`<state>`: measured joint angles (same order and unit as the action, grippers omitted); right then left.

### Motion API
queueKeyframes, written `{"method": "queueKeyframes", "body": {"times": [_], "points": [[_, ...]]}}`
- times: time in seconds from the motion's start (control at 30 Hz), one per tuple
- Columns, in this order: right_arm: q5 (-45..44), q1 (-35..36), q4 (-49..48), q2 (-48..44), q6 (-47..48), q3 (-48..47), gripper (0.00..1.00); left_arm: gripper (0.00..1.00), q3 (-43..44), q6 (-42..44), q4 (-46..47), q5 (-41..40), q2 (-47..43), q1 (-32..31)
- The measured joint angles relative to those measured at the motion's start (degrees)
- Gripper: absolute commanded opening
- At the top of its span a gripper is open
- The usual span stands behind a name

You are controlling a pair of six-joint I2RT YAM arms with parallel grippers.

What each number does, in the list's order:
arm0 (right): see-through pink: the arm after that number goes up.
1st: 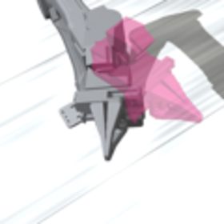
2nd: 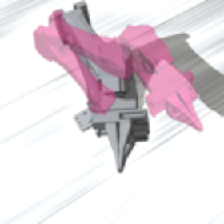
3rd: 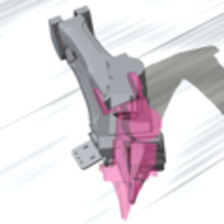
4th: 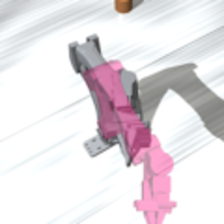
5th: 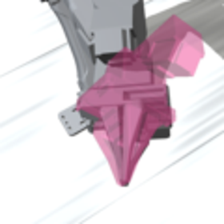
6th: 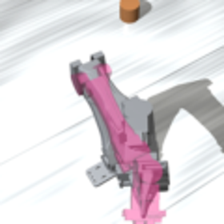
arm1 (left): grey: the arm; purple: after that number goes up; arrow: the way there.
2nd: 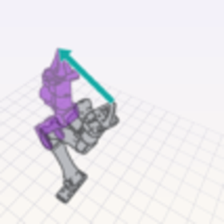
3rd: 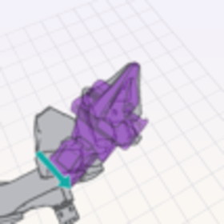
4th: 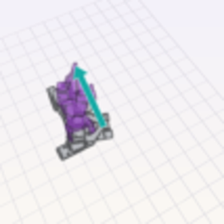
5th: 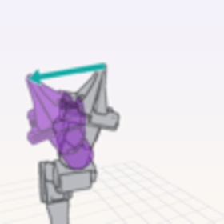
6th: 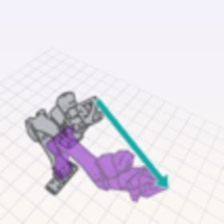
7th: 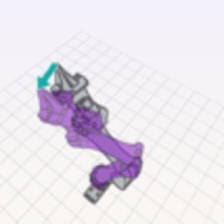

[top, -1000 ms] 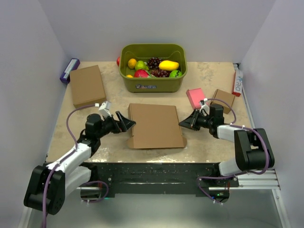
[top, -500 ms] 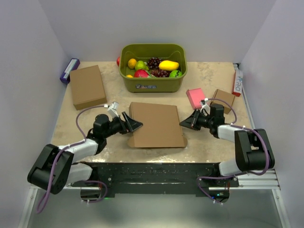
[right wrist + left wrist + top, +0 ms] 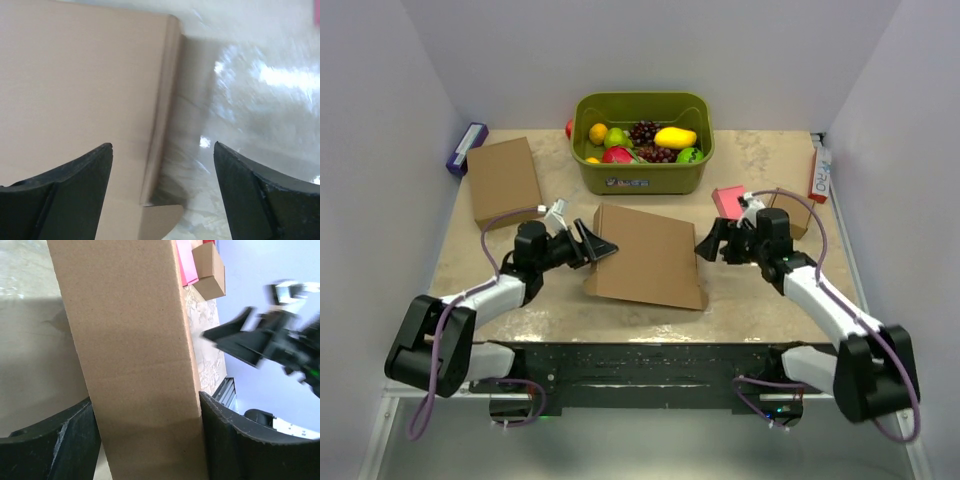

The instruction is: Fold the paper box

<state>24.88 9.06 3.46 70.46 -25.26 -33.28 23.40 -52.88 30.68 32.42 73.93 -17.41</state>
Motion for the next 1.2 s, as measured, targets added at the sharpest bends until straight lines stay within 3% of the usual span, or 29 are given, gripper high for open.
{"method": "queueKeyframes", "body": {"times": [0.13, 0.33, 0.47, 0.63, 0.93, 1.2], "points": [[-7.98, 12.09, 0.59, -11.63, 5.33, -4.83, 0.87, 0.34, 1.03, 1.36, -5.92, 3.17, -1.16, 2.36], [-16.55, 25.90, -2.14, -17.29, 11.89, -7.32, 0.87, 0.34, 0.94, 0.46, -10.91, 9.62, -2.54, 4.98], [-23.45, 36.39, -1.70, -16.65, 15.98, -7.32, 0.87, 0.27, -0.96, -2.89, -9.18, 12.72, -2.71, 5.55], [-33.79, 49.44, -0.92, -14.12, 20.81, -7.80, 0.87, 0.27, -6.97, -11.52, -2.08, 16.22, -2.05, 6.32], [-49.79, 68.22, -0.26, -4.46, 28.06, -11.82, 0.91, 0.25, -9.20, -18.73, 4.20, 17.79, -0.33, 7.72], [-58.25, 75.54, -1.81, -0.57, 29.99, -11.82, 0.95, 0.24, -12.00, -21.53, 6.27, 18.86, -0.09, 9.29]]}}
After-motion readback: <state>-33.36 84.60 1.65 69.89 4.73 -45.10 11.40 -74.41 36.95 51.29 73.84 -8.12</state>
